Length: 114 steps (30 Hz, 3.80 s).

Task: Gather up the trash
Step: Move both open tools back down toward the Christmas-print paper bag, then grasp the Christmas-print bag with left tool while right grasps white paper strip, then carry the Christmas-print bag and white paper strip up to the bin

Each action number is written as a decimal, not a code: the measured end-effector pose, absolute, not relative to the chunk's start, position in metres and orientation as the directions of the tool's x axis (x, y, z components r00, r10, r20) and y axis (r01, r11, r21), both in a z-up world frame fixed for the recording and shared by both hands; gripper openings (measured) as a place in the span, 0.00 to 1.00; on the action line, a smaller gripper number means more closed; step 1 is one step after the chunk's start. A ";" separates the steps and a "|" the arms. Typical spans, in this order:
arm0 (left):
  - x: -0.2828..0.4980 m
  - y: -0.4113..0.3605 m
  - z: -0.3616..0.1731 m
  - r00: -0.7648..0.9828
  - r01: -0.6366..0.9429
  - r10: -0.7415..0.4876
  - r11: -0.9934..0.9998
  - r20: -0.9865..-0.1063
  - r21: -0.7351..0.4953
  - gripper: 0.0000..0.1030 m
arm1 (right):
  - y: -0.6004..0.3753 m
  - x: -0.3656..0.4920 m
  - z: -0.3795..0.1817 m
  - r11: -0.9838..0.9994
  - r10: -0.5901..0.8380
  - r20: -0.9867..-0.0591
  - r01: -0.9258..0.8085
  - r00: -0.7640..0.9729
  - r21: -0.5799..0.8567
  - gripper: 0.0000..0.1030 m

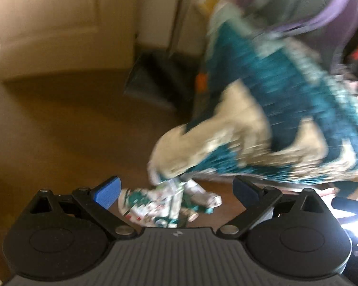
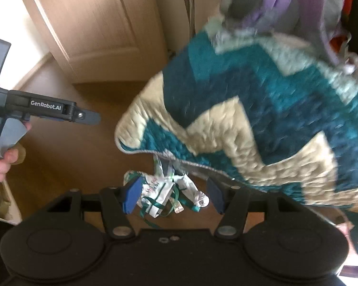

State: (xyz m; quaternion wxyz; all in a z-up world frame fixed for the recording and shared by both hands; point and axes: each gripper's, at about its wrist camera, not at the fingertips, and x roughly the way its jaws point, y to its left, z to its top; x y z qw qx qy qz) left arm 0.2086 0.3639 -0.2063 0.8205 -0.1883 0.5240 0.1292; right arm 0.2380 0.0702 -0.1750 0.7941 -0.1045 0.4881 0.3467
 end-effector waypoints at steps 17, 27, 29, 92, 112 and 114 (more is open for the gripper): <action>0.219 0.427 -0.458 0.099 -0.656 -0.087 0.744 -0.991 -0.131 0.98 | 0.150 0.274 -0.411 0.525 0.229 -0.965 -0.851 0.128 0.012 0.58; 0.216 0.410 -0.543 0.018 -0.698 -0.147 0.706 -0.989 -0.118 0.98 | 0.153 0.298 -0.499 0.695 0.150 -0.979 -0.719 0.141 0.003 0.57; 0.215 0.408 -0.551 0.016 -0.698 -0.155 0.705 -0.988 -0.122 0.98 | 0.152 0.299 -0.510 0.726 0.146 -0.978 -0.687 0.148 0.004 0.57; 0.115 0.398 -0.230 0.436 -0.667 0.197 0.725 -0.878 -0.169 0.05 | 0.000 0.212 -0.164 0.802 0.282 -0.862 -0.597 0.422 -0.029 0.20; 0.169 0.162 0.059 0.792 -0.140 -0.036 0.961 -0.610 -0.239 0.05 | -0.224 0.125 0.086 0.922 0.236 -0.609 -0.373 0.757 -0.106 0.20; 0.177 0.124 0.079 0.805 -0.064 -0.089 0.970 -0.586 -0.234 0.05 | -0.249 0.118 0.100 0.938 0.207 -0.580 -0.329 0.788 -0.113 0.20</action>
